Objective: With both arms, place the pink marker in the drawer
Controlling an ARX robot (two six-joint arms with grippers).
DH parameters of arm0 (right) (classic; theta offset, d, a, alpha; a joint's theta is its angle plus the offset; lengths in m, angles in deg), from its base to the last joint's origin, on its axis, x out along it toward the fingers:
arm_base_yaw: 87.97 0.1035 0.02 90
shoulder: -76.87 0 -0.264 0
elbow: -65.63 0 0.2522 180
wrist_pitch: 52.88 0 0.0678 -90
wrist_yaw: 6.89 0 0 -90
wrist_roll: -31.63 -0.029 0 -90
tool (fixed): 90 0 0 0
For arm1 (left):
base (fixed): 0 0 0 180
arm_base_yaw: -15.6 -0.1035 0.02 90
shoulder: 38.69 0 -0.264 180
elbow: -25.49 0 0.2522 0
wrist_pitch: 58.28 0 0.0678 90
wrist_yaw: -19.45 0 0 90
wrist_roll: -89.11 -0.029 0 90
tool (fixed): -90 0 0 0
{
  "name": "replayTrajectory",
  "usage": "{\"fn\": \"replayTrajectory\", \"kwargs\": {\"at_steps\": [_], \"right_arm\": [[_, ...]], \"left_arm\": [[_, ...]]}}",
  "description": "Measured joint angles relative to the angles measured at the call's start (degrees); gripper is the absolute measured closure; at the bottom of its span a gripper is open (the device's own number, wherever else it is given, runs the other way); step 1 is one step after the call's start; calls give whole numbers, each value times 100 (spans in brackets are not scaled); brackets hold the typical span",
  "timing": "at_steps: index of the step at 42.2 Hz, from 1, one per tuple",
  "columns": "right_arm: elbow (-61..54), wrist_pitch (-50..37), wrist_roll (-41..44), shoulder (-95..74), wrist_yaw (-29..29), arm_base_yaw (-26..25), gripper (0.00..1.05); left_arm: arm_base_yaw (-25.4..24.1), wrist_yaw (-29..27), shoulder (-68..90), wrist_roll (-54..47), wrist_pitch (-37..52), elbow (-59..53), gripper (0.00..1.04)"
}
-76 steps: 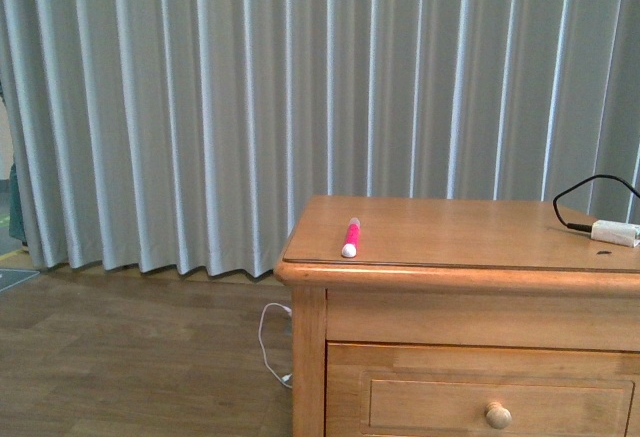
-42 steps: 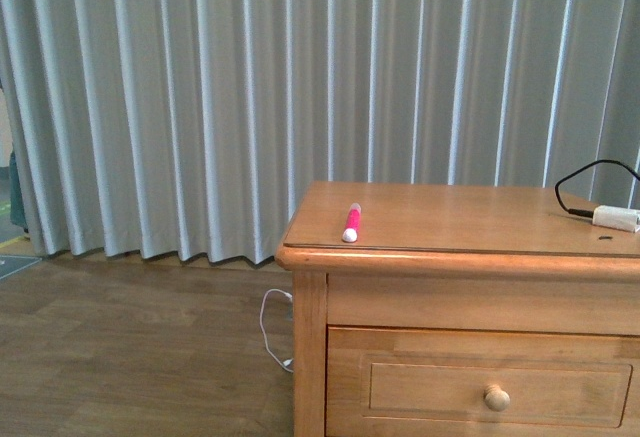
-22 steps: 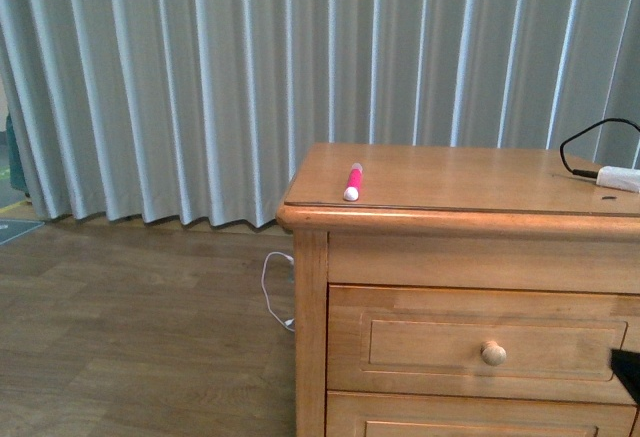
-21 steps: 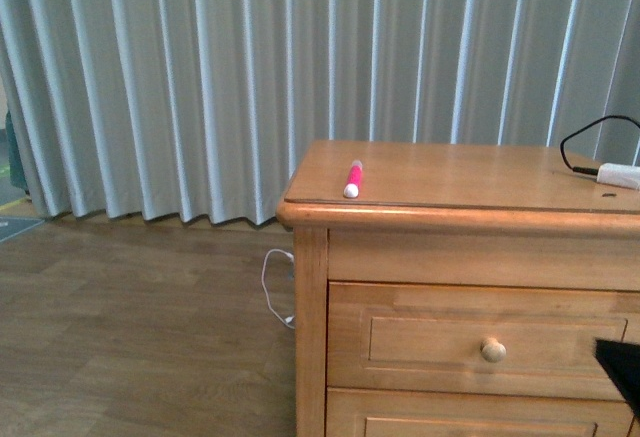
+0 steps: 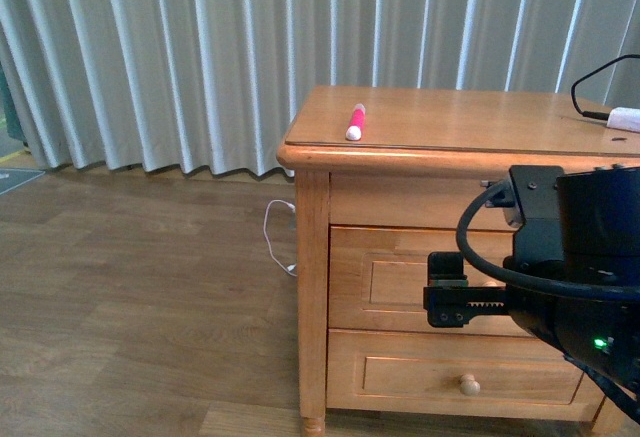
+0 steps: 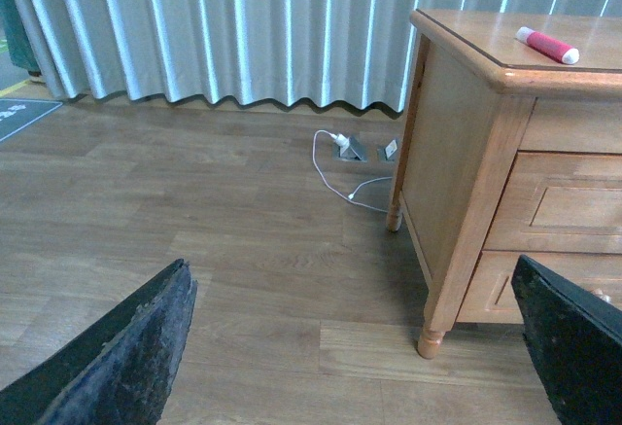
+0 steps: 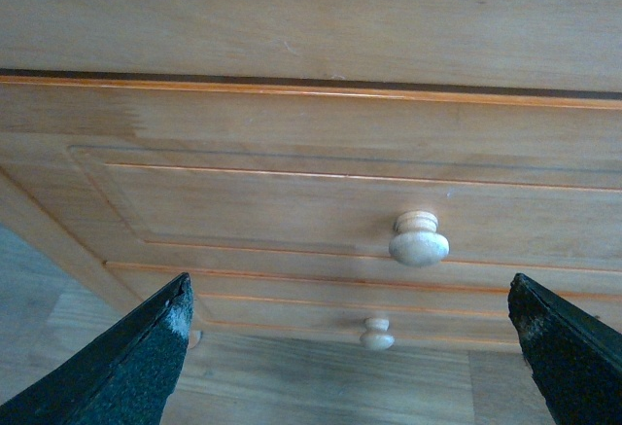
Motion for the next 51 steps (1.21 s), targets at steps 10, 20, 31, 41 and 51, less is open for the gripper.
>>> {"fn": "replayTrajectory", "kwargs": {"at_steps": [10, 20, 31, 41, 51], "right_arm": [[1086, 188, 201, -1045, 184, -168, 9], [1438, 247, 225, -1419, 188, -385, 9], [1532, 264, 229, -1589, 177, -420, 10], [1537, 221, 232, -1602, 201, -417, 48], [1464, 192, 223, -1598, 227, -450, 80]], "left_arm": [[0, 0, 0, 0, 0, 0, 6], [0, 0, 0, 0, 0, 0, 6], [0, 0, 0, 2, 0, 0, 6], [0, 0, 0, 0, 0, 0, 6], [0, 0, 0, 2, 0, 0, 6]]}}
